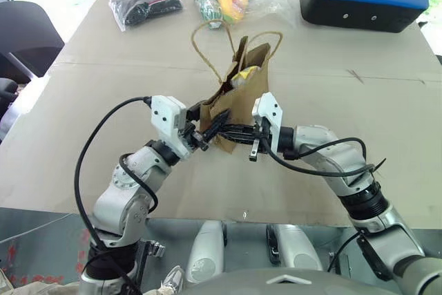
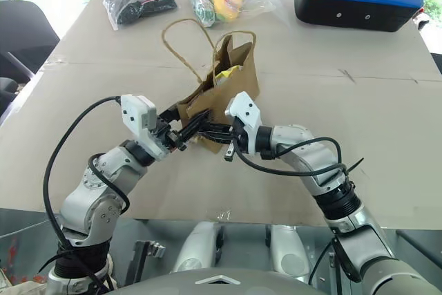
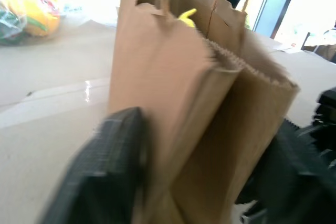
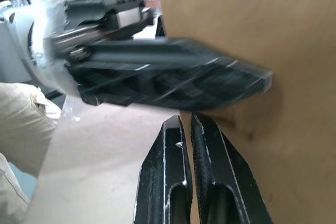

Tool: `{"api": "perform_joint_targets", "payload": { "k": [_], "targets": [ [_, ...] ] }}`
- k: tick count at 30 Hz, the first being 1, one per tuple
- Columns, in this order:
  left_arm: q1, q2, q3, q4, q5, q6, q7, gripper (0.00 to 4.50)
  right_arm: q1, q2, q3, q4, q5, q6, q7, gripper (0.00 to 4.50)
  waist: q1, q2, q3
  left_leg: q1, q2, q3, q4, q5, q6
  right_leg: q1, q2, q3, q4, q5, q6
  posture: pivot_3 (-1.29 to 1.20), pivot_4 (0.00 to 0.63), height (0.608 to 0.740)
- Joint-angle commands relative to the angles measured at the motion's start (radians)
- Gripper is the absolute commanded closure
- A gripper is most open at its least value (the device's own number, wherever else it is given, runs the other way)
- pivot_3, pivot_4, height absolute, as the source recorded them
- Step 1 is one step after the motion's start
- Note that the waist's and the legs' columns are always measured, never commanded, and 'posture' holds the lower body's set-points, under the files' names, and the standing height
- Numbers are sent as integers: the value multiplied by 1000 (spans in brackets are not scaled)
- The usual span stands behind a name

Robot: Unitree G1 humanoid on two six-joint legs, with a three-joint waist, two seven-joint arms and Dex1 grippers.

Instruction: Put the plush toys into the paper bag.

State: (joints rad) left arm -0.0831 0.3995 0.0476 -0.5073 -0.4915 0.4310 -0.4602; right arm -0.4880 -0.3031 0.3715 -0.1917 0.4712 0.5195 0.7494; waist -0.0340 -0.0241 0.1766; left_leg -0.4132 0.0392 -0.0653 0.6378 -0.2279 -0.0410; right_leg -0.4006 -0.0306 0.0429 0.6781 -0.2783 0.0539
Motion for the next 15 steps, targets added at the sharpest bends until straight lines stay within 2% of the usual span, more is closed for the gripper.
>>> {"api": "perform_joint_targets", "payload": {
  "k": [1, 2, 3, 5, 9, 11, 13, 15],
  "targets": [
    [-34, 9, 16, 53, 39, -87, -36, 3346, 60, -61, -110, -125, 29, -43, 33, 4244, 7, 0, 0, 0, 0, 0, 0, 0, 0, 0, 0, 0, 0, 0, 0, 0, 150, 740],
    [-53, 26, 29, 94, 21, -112, -91, 4401, 110, -106, -166, -181, 45, -58, 46, 3479, 7, 0, 0, 0, 0, 0, 0, 0, 0, 0, 0, -1, 0, 0, 0, 0, 150, 740],
    [-86, 42, 58, 138, -36, -117, -165, 4500, 168, -154, -236, -242, 57, -67, 49, 3308, 9, 1, 0, 0, 0, 0, 0, 0, 0, 0, 0, -1, 0, 0, 0, 0, 150, 740],
    [-136, 80, 95, 204, -124, -118, -306, 4500, 248, -223, -332, -324, 72, -68, 49, 2617, 23, 1, 0, -1, 0, -1, 0, 0, 0, 0, 0, -2, 0, 0, 0, 0, 150, 740],
    [-292, 254, 94, 405, -239, -77, -753, 4500, 427, -382, -584, -413, 127, -65, 101, 723, 18, 1, 1, 0, 0, 0, 0, 0, 0, 1, 0, -2, 0, 0, 0, 0, 150, 740],
    [-418, 311, 45, 559, -206, -95, -936, 4500, 513, -445, -716, -417, 149, -73, 151, 723, 20, 1, 1, 0, 0, -1, 0, 0, 0, 1, 1, -2, 0, 0, 0, 0, 150, 740],
    [-534, 319, -18, 723, -134, -177, -1085, 4500, 575, -484, -808, -409, 171, -89, 199, 723, 22, 2, 0, 0, 0, 0, 0, 0, 0, 1, 1, -2, 0, -1, 0, 0, 150, 740],
    [-632, 309, -92, 866, -85, -259, -1147, 4500, 614, -508, -872, -392, 192, -93, 234, 723, 20, 1, 0, 0, -1, 0, 1, 0, 0, 2, 1, -1, -1, 0, 0, 0, 150, 740]
  ]
}}
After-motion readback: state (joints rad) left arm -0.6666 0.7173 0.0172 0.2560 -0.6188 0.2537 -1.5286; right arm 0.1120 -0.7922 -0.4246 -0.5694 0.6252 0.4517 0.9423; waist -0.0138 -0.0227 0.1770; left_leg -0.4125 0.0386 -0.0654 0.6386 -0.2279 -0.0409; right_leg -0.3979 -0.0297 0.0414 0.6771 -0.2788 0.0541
